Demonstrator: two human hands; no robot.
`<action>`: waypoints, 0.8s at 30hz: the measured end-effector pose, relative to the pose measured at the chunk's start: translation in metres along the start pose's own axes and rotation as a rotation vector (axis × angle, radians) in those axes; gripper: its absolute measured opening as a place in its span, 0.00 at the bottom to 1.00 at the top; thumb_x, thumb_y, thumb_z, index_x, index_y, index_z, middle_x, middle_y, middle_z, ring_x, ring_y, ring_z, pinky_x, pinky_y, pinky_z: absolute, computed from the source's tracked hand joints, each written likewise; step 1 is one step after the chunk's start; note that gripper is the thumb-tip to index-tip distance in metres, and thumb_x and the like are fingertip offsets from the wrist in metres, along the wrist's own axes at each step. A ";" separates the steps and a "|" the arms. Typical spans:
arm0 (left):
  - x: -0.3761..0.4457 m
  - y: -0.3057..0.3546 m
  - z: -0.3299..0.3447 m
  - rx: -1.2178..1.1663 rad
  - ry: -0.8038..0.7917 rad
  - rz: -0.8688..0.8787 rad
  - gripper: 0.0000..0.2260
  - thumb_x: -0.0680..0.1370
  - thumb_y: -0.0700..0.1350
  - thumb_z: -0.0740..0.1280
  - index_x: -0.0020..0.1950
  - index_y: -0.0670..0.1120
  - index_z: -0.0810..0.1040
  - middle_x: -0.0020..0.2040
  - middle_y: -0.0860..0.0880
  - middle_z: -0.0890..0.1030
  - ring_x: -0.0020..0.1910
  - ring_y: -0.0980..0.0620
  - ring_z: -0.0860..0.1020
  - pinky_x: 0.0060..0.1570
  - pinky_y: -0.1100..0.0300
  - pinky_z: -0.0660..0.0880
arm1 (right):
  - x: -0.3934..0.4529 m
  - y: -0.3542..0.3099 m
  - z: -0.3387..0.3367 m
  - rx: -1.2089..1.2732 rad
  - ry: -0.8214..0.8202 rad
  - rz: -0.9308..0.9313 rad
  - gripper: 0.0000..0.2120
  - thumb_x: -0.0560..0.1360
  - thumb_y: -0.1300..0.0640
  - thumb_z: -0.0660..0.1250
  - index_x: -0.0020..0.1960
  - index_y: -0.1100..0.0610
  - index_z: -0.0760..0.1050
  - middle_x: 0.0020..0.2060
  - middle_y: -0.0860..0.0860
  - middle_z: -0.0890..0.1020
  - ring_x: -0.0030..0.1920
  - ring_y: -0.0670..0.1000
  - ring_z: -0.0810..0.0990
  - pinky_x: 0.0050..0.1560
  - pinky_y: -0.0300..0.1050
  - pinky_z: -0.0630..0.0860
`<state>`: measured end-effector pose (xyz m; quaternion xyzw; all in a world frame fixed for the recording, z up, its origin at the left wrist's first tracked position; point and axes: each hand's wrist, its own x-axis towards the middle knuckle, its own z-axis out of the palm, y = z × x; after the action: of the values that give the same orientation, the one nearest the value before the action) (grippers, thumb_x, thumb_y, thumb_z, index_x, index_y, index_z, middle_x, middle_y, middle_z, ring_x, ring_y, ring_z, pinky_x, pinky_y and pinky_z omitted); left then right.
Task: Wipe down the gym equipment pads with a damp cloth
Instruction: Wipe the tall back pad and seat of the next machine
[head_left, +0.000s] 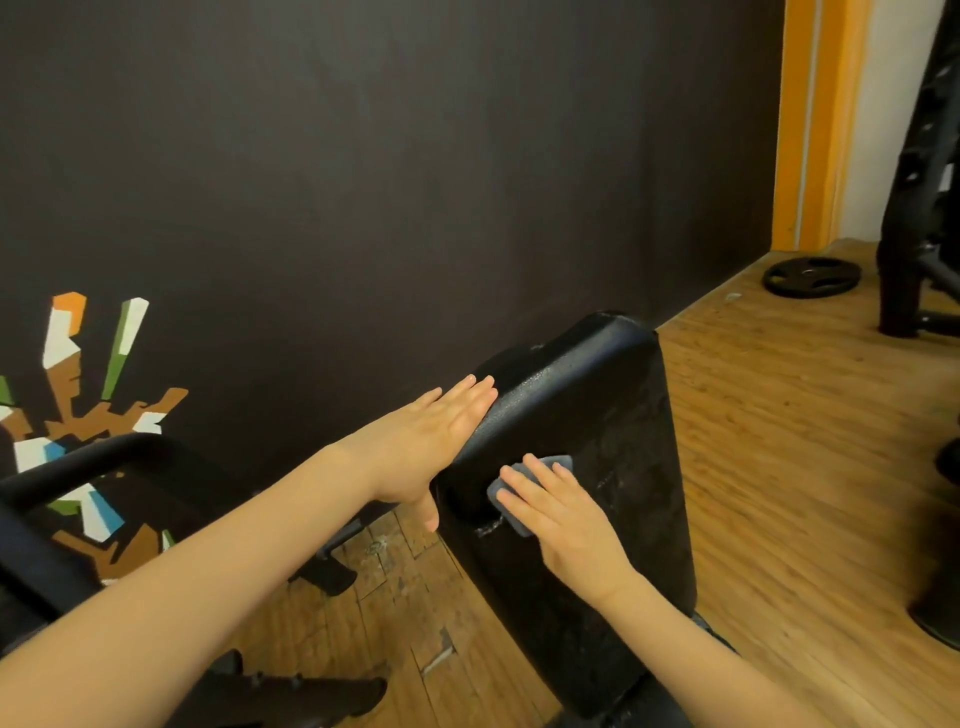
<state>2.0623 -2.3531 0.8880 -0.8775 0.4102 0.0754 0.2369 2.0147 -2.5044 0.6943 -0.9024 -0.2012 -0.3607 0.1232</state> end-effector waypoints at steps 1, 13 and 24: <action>0.000 0.000 0.000 -0.017 0.008 -0.002 0.59 0.66 0.55 0.77 0.71 0.48 0.28 0.70 0.53 0.29 0.71 0.54 0.30 0.69 0.60 0.33 | 0.002 0.010 -0.003 0.015 0.028 0.081 0.39 0.59 0.68 0.76 0.66 0.54 0.64 0.65 0.53 0.74 0.68 0.55 0.64 0.66 0.56 0.60; 0.000 0.004 0.003 0.006 0.022 -0.038 0.61 0.65 0.56 0.78 0.75 0.45 0.31 0.69 0.54 0.29 0.70 0.54 0.30 0.68 0.60 0.33 | 0.049 0.085 -0.036 0.484 0.506 0.932 0.26 0.77 0.69 0.59 0.73 0.58 0.61 0.73 0.50 0.62 0.74 0.48 0.57 0.66 0.25 0.46; -0.002 0.005 0.003 -0.013 0.055 -0.038 0.60 0.66 0.56 0.77 0.76 0.45 0.32 0.76 0.51 0.34 0.70 0.54 0.30 0.68 0.61 0.33 | 0.054 0.076 -0.046 0.545 0.500 0.760 0.26 0.74 0.74 0.59 0.70 0.60 0.65 0.71 0.51 0.64 0.74 0.50 0.57 0.69 0.26 0.49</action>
<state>2.0577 -2.3532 0.8841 -0.8884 0.3992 0.0496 0.2211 2.0563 -2.5740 0.7591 -0.7335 0.0892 -0.4294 0.5193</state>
